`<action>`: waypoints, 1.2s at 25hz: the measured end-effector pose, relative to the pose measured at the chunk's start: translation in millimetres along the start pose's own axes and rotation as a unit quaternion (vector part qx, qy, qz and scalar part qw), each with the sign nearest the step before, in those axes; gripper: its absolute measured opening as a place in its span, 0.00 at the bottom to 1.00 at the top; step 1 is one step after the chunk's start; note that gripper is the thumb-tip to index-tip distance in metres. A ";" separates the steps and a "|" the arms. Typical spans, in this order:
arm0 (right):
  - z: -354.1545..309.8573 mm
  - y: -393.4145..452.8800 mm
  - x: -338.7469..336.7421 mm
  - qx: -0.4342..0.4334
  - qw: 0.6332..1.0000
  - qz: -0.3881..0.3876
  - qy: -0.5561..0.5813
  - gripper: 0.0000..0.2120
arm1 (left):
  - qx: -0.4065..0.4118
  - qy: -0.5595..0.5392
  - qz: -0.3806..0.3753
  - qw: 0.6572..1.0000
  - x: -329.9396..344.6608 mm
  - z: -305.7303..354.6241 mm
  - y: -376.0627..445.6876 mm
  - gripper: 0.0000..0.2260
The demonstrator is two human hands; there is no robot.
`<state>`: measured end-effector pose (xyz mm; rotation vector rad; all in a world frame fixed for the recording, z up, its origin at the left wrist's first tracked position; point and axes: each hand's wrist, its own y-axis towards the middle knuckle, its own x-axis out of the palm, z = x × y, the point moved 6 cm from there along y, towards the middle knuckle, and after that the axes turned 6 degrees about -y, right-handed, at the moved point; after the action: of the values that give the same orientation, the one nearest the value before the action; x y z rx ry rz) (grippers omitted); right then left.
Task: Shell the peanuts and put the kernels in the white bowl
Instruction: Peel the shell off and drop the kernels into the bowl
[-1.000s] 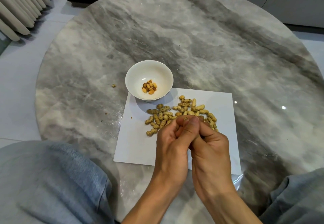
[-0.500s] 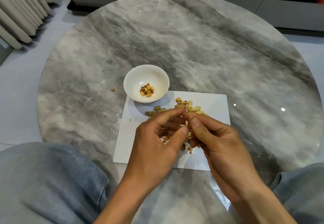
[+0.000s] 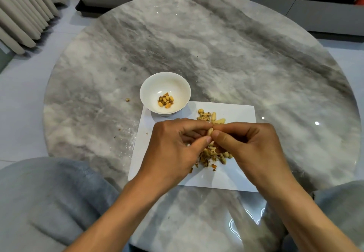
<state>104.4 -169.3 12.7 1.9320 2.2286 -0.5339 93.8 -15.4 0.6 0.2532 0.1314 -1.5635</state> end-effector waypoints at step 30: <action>11.0 4.0 9.4 0.058 0.983 0.024 0.171 0.02 | -0.035 -0.133 0.020 0.990 -5.3 3.0 8.3 0.10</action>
<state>105.4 -164.1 -1.3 2.2821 2.3863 -0.3536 101.9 -11.1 5.4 -0.0097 -0.0265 -1.5353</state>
